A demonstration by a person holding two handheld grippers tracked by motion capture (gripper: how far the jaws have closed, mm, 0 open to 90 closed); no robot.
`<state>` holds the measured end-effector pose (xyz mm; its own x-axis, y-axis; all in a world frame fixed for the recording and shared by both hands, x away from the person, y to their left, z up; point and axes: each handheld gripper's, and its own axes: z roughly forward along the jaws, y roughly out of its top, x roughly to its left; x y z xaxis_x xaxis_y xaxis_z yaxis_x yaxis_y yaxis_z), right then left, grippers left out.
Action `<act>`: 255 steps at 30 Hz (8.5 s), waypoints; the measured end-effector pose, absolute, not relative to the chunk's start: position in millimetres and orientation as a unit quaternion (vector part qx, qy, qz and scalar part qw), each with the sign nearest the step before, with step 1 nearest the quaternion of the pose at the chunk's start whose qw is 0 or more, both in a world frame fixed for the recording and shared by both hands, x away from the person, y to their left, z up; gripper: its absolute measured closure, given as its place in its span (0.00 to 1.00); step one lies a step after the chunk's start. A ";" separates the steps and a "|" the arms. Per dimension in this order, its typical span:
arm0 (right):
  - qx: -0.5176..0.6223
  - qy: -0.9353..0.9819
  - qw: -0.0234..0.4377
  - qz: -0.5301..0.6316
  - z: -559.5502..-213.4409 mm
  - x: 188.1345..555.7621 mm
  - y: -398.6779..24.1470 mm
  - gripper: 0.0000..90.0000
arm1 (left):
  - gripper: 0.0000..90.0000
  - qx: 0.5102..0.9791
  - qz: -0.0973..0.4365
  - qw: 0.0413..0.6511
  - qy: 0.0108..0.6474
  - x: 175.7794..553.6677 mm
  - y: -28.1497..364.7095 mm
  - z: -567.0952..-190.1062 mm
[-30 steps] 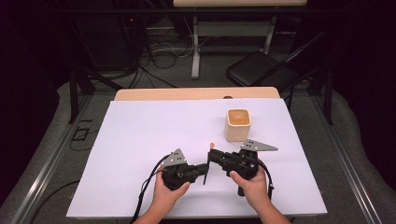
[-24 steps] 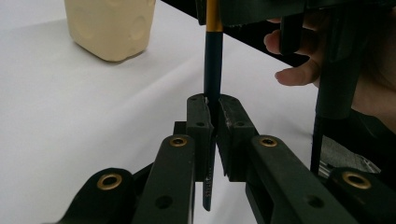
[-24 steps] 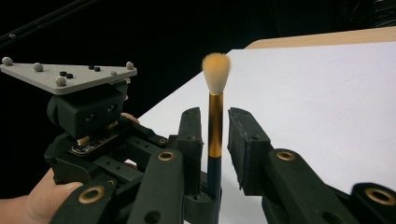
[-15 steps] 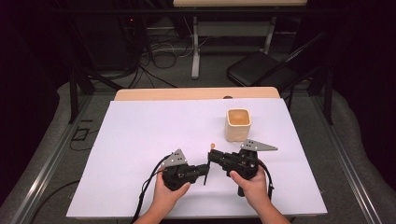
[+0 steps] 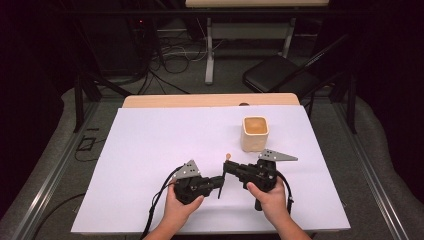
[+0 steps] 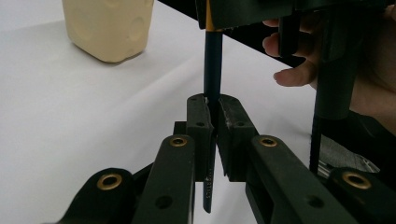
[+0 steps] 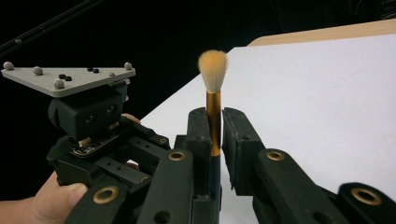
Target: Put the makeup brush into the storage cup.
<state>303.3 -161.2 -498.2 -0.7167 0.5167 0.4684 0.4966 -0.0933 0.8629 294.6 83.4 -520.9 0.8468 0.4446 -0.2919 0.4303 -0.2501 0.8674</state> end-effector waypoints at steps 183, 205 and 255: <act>0.374 0.717 0.185 0.559 -418.2 364.1 -210.1 0.93 | 0.42 0.777 0.094 0.520 0.341 305.1 106.2 -522.1; 0.388 0.701 0.205 0.562 -404.0 378.9 -217.6 0.93 | 0.42 0.776 0.094 0.521 0.344 305.2 107.2 -521.7; 0.408 0.685 0.248 0.550 -387.0 408.2 -214.4 0.93 | 0.42 0.772 0.095 0.525 0.346 306.1 108.8 -522.1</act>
<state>408.2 -214.4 -387.0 -0.5431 0.8326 0.1090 0.2857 0.0612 0.9564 306.1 108.8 -522.1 0.7421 0.6343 -0.2168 0.4350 -0.2096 0.8757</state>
